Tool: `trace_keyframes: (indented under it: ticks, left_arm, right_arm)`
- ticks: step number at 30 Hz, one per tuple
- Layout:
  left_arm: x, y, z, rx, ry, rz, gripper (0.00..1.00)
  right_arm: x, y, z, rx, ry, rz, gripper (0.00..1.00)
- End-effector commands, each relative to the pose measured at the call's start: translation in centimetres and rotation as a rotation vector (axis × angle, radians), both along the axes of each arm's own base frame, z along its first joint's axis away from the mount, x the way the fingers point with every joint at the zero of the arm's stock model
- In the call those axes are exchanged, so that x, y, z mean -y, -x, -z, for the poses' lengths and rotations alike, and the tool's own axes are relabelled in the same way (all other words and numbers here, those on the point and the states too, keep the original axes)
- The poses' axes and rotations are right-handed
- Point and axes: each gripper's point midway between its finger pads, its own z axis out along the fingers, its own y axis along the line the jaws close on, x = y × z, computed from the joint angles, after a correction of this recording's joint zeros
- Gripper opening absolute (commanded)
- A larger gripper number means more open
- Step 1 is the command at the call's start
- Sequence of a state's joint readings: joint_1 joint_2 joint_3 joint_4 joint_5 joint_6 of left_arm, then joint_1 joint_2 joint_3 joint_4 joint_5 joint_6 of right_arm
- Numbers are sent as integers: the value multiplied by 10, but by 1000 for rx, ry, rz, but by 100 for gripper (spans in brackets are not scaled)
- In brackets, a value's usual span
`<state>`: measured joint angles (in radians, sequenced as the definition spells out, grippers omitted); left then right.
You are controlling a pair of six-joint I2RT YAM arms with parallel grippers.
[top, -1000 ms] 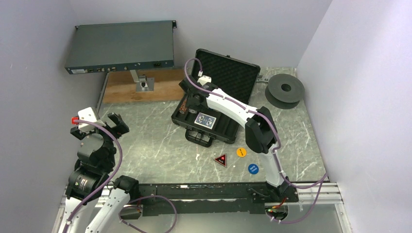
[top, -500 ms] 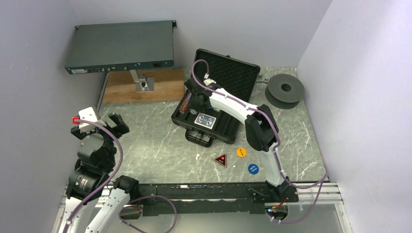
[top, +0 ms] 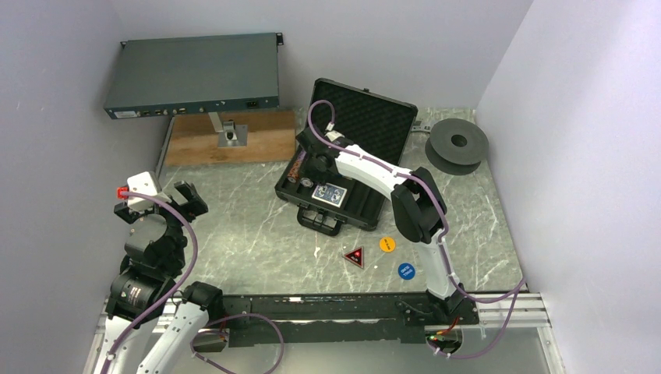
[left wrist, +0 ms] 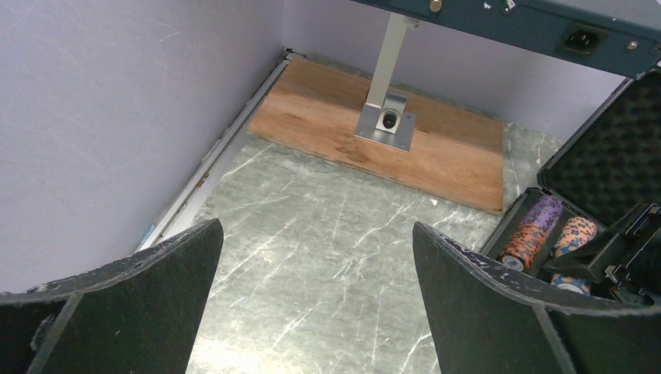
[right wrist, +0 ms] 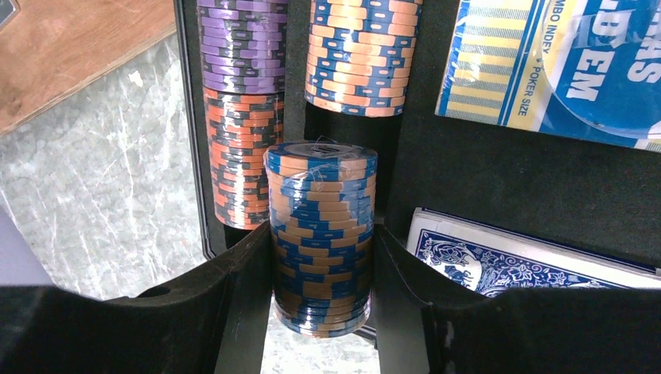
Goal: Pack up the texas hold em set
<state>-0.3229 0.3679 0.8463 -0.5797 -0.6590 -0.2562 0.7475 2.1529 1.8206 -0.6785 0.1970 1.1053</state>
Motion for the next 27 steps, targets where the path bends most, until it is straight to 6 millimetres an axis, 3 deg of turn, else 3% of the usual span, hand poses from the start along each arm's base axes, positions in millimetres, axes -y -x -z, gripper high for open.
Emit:
trace_keyframes:
  ticks: [1,4,13,21,27]
  left_arm:
    - [1,-2,-9,39,4,5,98]
    - [1,-3,-8,35,-1,9,98]
    - [3,-5,-7,29,-5,15,98]
    - [2,-5,-7,30,-6,11,98]
    - [3,-6,-6,24,-6,12,98]
  right_arm:
    - [-15,-12,-22,66,-88,-3,7]
    - [-17,-13,-22,73,-97,-11,33]
    - [-12,-15,-18,61,-99,-3,67]
    - [-9,-14,-28,80,-103,-17,71]
    - [8,-14,-48,135,-51,2,71]
